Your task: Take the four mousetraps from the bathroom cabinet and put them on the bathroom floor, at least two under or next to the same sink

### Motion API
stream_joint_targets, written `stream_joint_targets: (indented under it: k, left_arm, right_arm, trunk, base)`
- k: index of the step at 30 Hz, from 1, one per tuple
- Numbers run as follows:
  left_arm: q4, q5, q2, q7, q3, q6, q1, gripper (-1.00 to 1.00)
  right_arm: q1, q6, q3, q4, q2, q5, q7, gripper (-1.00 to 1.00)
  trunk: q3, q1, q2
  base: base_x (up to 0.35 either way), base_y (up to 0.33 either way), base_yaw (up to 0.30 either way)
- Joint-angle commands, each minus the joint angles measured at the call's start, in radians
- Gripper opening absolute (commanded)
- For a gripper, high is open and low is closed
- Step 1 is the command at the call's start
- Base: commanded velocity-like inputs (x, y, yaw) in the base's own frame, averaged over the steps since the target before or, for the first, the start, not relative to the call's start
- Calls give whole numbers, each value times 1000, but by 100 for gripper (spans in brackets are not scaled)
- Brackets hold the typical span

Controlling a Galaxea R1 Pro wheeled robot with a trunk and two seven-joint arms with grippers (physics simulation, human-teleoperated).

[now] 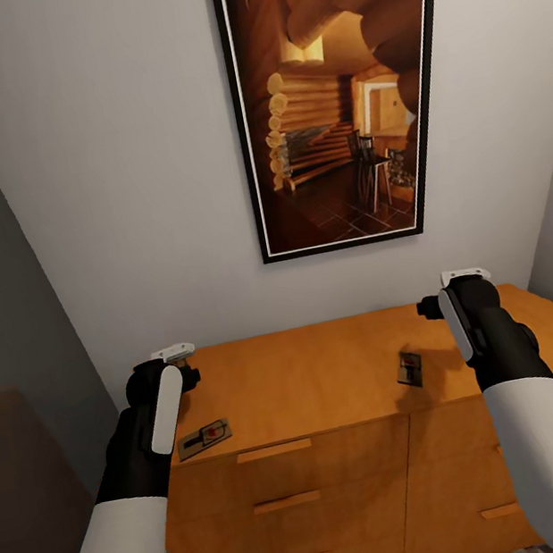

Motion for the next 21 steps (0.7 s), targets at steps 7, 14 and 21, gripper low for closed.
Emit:
stream_joint_targets:
  k: [7,14,21]
  left_arm:
    - [0,10,-1,8,1,2,-1,-100]
    - [0,10,-1,7,1,1,-1,-100]
    - [0,10,-2,7,1,1,-1,-100]
  right_arm:
    - [-1,5,0,52,0,5,4,100]
    - [-7,5,1,98,0,4,2,100]
    - [-38,5,0,109,13,3,1,100]
  trunk:
    - [-1,0,-1]
    - [-1,0,-1]
    - [-1,0,-1]
  base:
    - [0,0,0]
    - [0,0,0]
    - [0,0,0]
